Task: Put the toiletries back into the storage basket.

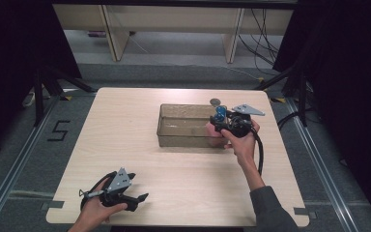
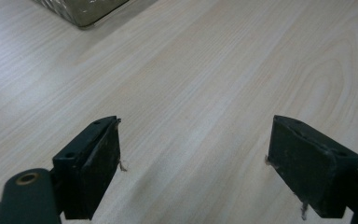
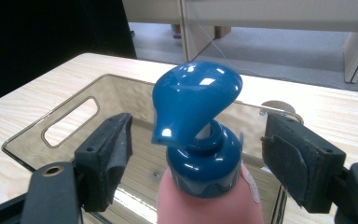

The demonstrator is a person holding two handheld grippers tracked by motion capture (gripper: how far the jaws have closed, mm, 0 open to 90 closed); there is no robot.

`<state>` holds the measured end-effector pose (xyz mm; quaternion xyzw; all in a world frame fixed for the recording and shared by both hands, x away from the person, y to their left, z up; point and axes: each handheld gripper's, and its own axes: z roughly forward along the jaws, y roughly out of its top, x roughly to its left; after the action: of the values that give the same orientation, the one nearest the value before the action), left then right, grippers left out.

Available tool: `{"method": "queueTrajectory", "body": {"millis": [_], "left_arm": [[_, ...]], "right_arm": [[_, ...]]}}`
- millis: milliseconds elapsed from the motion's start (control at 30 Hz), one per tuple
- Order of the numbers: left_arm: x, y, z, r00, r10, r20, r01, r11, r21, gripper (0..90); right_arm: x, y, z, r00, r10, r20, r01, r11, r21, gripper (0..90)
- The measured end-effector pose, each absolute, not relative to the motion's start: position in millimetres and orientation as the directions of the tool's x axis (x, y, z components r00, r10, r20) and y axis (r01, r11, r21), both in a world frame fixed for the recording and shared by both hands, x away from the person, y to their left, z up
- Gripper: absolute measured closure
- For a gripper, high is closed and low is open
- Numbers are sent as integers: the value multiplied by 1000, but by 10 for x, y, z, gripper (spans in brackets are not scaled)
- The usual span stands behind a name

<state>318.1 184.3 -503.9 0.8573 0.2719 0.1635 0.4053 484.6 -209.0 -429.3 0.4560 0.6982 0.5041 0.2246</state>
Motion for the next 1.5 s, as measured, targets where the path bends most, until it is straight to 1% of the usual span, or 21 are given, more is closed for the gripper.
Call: {"method": "queueTrajectory", "body": {"millis": [133,167,200,333,433,467,533,600,633,733,800,833,933,967,1000,1033,1133,1267,1367,1467,1500], "left_arm": [[3178,1845,-5037,793,605,63,336,-522,784,165],[3182,1847,-5037,799,598,64,331,-526,783,165],[3179,1838,-5042,795,604,54,338,-515,788,165],[3178,1844,-5033,795,603,66,333,-524,784,165],[3179,1844,-5037,789,611,63,339,-519,785,165],[3183,1849,-5039,793,606,69,332,-523,785,165],[3178,1846,-5040,792,608,58,338,-515,788,165],[3189,1855,-5025,793,606,70,334,-528,780,165],[3183,1857,-5021,795,604,59,342,-526,779,165],[3188,1852,-5032,790,610,68,334,-520,786,165],[3183,1856,-5021,795,604,60,342,-527,778,165],[3171,1842,-5034,789,613,46,345,-503,793,165],[3173,1839,-5034,786,617,48,341,-497,798,165],[3174,1840,-5033,786,616,48,342,-499,796,165],[3183,1858,-5020,793,605,67,335,-526,782,165],[3171,1841,-5031,790,612,41,347,-501,793,165],[3186,1857,-5020,795,604,62,340,-528,778,165],[3182,1857,-5023,793,606,60,341,-524,781,165],[3184,1859,-5020,789,609,74,332,-525,784,165],[3171,1843,-5032,786,617,46,344,-499,795,165],[3184,1856,-5025,789,611,69,334,-520,786,165]], "right_arm": [[4821,-2107,-4281,-484,863,141,409,81,909,246],[4784,-2089,-4269,-465,868,176,439,53,897,242],[4803,-2112,-4275,-487,861,145,413,81,907,239],[4761,-2122,-4264,-481,869,112,403,106,909,236],[4726,-2119,-4266,-479,868,130,421,97,902,233],[4725,-2124,-4277,-491,862,127,400,93,912,232],[4691,-2129,-4263,-476,870,129,416,94,905,228],[4684,-2148,-4259,-491,863,114,399,107,911,227],[4661,-2139,-4256,-481,865,144,410,77,909,227],[4634,-2162,-4244,-484,864,136,406,84,910,227],[4630,-2179,-4247,-487,868,99,380,109,918,222],[4614,-2169,-4247,-482,867,130,403,87,911,223],[4596,-2182,-4250,-495,863,106,382,106,918,223],[4566,-2164,-4243,-481,865,144,414,79,907,223],[4572,-2182,-4245,-493,862,118,395,100,913,223],[4568,-2191,-4245,-490,865,105,389,110,915,223],[4534,-2180,-4243,-481,865,141,408,79,910,218],[4529,-2204,-4251,-493,863,107,382,105,918,208],[4509,-2199,-4247,-494,861,118,399,104,911,207],[4486,-2184,-4250,-493,859,137,398,83,914,208],[4478,-2179,-4246,-492,858,148,405,75,911,208]]}}
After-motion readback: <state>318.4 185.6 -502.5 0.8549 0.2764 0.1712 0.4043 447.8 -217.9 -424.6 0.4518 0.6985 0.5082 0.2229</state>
